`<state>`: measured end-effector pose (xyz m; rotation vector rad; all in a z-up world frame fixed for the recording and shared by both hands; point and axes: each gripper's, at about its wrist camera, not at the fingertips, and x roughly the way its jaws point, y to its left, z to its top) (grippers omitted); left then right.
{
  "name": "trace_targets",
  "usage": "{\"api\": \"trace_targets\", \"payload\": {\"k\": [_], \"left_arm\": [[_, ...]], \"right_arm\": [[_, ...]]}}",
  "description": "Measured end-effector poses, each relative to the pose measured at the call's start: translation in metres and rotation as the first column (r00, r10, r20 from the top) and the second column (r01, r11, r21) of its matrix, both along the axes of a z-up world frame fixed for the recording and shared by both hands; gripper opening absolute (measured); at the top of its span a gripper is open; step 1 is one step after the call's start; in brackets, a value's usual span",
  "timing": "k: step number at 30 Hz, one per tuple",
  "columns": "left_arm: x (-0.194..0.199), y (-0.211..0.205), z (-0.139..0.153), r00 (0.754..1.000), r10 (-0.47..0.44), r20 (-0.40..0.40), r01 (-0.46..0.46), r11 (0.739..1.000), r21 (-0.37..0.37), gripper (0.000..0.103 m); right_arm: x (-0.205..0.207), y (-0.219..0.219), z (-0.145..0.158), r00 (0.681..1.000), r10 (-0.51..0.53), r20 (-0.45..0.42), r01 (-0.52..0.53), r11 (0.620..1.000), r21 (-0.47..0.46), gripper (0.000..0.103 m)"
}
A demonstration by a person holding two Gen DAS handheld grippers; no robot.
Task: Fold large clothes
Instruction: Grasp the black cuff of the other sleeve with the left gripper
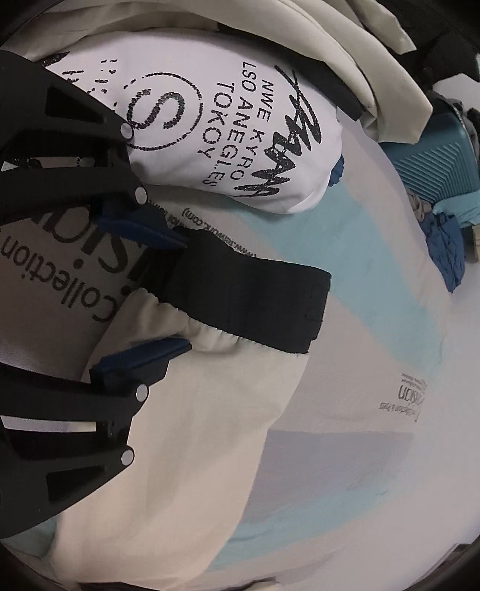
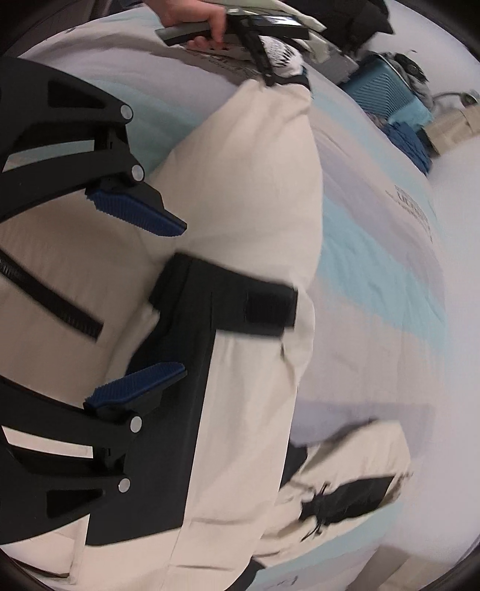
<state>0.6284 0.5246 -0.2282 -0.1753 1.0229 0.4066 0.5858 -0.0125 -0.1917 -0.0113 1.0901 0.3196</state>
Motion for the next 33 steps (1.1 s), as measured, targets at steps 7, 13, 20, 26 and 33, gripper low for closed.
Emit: {"api": "trace_targets", "payload": {"k": [7,13,20,26,33], "left_arm": [[-0.009,-0.001,0.004,1.0,0.025,0.001,-0.025,0.999,-0.045,0.028],[-0.013,-0.002,0.021,1.0,-0.015,0.017,0.016,0.997,-0.074,0.018],[-0.015,-0.032,0.061,0.99,-0.134,0.051,0.136,0.99,-0.039,0.012],[-0.008,-0.08,0.091,0.969,-0.234,0.079,0.234,0.972,0.006,0.007],[0.004,-0.129,0.099,0.954,-0.288,0.08,0.286,0.958,0.031,0.0]], "right_arm": [[0.008,-0.025,0.003,0.999,-0.046,-0.004,0.046,0.999,0.015,0.068],[0.009,-0.03,0.005,0.999,-0.05,-0.007,0.05,0.998,0.031,0.068],[0.013,-0.051,0.003,0.997,-0.08,-0.02,0.08,0.997,0.021,0.068],[0.019,-0.092,0.003,0.989,-0.146,-0.029,0.147,0.989,0.006,0.074],[0.013,-0.132,0.004,0.982,-0.188,-0.027,0.188,0.982,0.003,0.074]]}}
